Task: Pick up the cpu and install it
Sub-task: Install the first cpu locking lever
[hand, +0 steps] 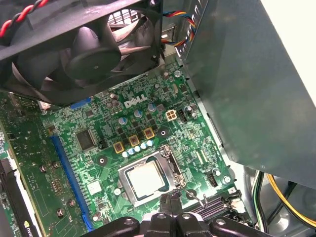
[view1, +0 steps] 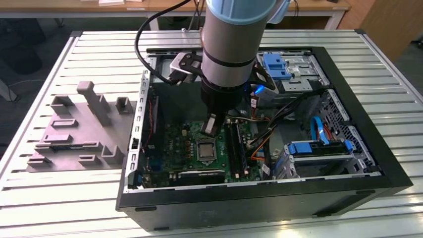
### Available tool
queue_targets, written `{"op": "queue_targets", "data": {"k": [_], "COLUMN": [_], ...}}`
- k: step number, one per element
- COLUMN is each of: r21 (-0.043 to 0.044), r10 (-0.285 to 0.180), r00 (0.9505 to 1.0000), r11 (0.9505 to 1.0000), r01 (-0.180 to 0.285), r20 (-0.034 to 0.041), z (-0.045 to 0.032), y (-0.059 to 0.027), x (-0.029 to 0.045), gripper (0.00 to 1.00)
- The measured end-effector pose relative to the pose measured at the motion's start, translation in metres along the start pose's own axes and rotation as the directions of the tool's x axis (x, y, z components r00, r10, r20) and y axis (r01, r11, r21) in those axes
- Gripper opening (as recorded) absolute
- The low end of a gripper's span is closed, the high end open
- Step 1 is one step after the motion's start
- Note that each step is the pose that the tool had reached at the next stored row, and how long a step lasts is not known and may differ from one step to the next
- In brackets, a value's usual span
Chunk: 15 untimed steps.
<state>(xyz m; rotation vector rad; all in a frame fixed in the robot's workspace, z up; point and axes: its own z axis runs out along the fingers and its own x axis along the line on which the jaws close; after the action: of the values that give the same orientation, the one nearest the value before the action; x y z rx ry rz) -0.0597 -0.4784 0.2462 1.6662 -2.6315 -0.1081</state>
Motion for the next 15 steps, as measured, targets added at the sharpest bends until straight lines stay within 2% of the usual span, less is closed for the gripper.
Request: {"op": "queue_targets", "data": {"k": [6, 11, 15], "r21": [0.0001, 0.0001, 0.0001], "r10": [0.0, 0.0, 0.0], "r00": [1.0, 1.0, 1.0], "r11": [1.0, 1.0, 1.0], "r01": [0.0, 0.0, 0.0], "r20": [0.0002, 0.0001, 0.0001], "z": [0.0, -0.0006, -0.0007], "y": [-0.001, -0.0094, -0.0129], "x": [-0.0005, -0.0047, -0.009], "gripper": [0.11, 0.11, 0.11]}}
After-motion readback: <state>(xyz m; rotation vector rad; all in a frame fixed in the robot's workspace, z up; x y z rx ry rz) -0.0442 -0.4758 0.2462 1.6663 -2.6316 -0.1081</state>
